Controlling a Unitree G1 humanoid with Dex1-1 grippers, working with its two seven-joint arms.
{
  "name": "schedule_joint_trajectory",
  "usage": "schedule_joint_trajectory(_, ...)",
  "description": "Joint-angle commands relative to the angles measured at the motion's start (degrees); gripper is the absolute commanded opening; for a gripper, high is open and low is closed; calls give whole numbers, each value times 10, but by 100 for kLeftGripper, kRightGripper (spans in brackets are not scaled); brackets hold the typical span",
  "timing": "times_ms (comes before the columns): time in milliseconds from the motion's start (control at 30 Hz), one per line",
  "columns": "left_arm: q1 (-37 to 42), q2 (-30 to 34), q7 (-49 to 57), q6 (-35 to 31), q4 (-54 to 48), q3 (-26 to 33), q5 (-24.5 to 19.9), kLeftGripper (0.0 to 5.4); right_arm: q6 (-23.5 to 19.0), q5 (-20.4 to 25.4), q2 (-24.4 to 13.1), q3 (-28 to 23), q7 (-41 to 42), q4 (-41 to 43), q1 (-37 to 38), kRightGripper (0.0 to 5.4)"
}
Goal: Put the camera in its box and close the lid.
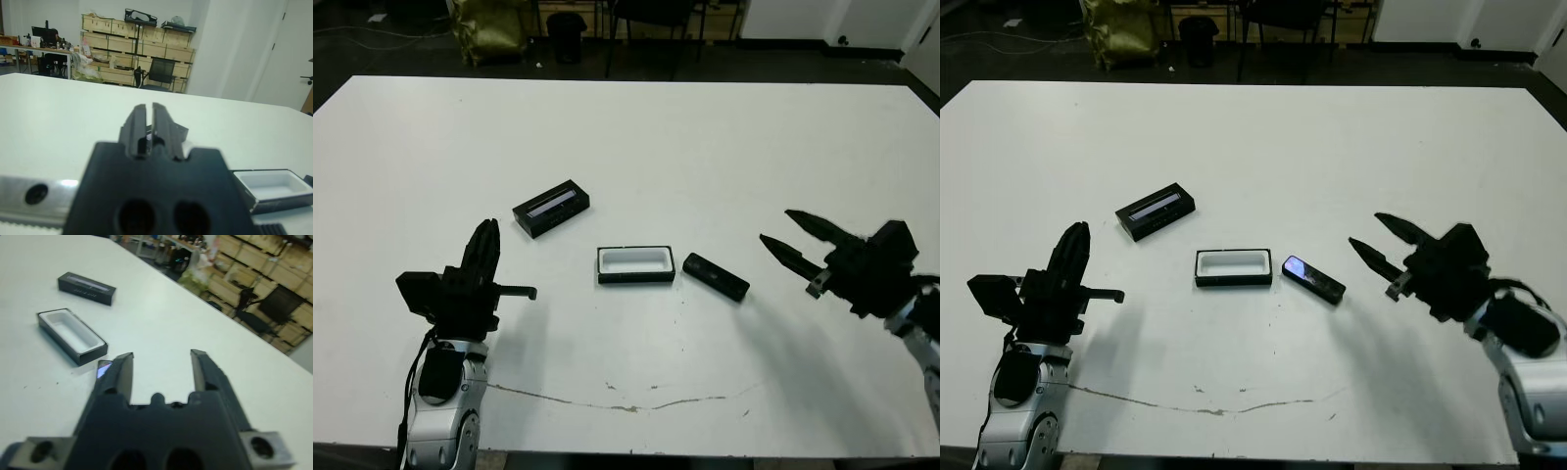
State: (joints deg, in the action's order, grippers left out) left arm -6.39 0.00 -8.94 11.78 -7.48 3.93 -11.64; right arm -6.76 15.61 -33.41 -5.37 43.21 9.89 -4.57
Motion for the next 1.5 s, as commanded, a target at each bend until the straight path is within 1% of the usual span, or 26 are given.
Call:
schedule_joint_trajectory(33,-6,4,2,-9,4,3,0,0,-7,-8,-10,19,18,-27,-13,321)
schedule_joint_trajectory(100,-7,4,3,-9,4,3,2,0,6,-17,-10,28,25,-40,-20,365)
schedule_joint_trajectory(267,-10,2,7,-12,2,3,4,0,-9,-35,-9,46,18,-38,-21,477)
schedule_joint_trajectory(367,-11,2,7,-13,2,2,2,0,-23,-32,-6,53,21,-41,-20,539)
schedule_joint_trajectory(433,-12,2,6,-15,0,2,1,0,-40,-27,-6,57,25,-41,-19,539)
schedule_joint_trajectory(600,-11,5,4,-6,5,1,8,0,-47,-33,-6,75,37,-42,-19,539)
schedule_joint_trajectory(700,-11,3,3,-9,5,1,4,0,-69,-27,-7,81,40,-34,-17,539)
schedule_joint_trajectory(767,-12,4,6,-8,4,0,11,0,-69,-25,-5,83,45,-35,-17,539)
schedule_joint_trajectory(867,-13,5,3,-11,2,0,8,0,-64,-25,-6,85,52,-41,-17,539)
schedule_joint_trajectory(1000,-13,4,5,-14,0,-1,7,0,-66,-28,-14,88,65,-40,-21,539)
schedule_joint_trajectory(1100,-14,3,5,-21,-4,-1,4,0,-100,-37,-31,93,66,-14,-29,539)
schedule_joint_trajectory(1300,-16,2,7,-29,-10,-3,6,0,-137,-40,-48,103,71,11,-43,539)
schedule_joint_trajectory(1367,-16,3,7,-23,-7,-2,9,0,-143,-41,-51,106,71,13,-47,539)
schedule_joint_trajectory(1500,-15,2,8,-23,-6,-2,10,0,-139,-47,-53,113,75,2,-57,539)
